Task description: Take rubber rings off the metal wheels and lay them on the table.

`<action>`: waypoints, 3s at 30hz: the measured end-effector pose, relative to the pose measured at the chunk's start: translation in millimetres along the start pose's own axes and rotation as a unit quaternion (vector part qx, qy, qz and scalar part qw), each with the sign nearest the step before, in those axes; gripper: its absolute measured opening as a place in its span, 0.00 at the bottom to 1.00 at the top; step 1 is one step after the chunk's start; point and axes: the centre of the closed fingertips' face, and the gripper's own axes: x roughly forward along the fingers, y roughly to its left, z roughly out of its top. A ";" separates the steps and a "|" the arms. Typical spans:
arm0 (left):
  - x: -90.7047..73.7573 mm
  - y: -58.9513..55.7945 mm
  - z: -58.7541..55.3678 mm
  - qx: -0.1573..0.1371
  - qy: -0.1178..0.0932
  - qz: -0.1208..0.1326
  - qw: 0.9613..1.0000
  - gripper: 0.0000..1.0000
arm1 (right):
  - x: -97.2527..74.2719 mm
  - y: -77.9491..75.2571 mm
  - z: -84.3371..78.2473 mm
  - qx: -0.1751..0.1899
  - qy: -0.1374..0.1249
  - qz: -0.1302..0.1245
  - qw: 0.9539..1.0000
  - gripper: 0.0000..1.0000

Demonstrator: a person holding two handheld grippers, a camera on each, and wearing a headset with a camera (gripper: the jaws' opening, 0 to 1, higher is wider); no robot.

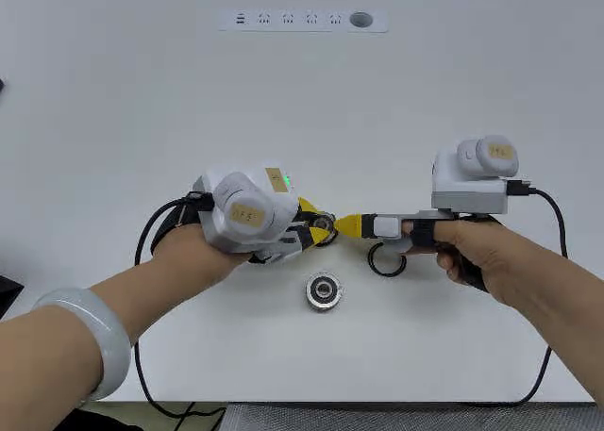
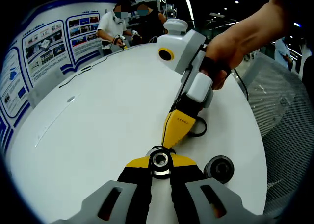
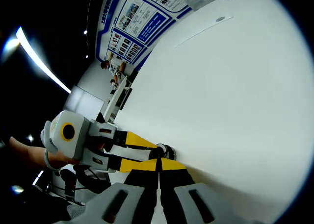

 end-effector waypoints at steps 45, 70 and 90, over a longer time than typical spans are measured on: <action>-0.2 -0.8 0.8 0.006 -0.003 -0.002 1.000 0.13 | 0.2 18.8 -0.2 0.012 -0.010 0.036 0.999 0.01; -10.3 3.0 8.0 -0.002 -0.032 0.010 0.999 0.19 | -0.2 5.6 -1.8 0.027 -0.032 0.014 0.999 0.01; -31.7 6.9 -16.6 -0.007 -0.019 0.027 0.999 0.27 | -1.4 26.1 4.3 0.025 -0.044 0.034 0.998 0.02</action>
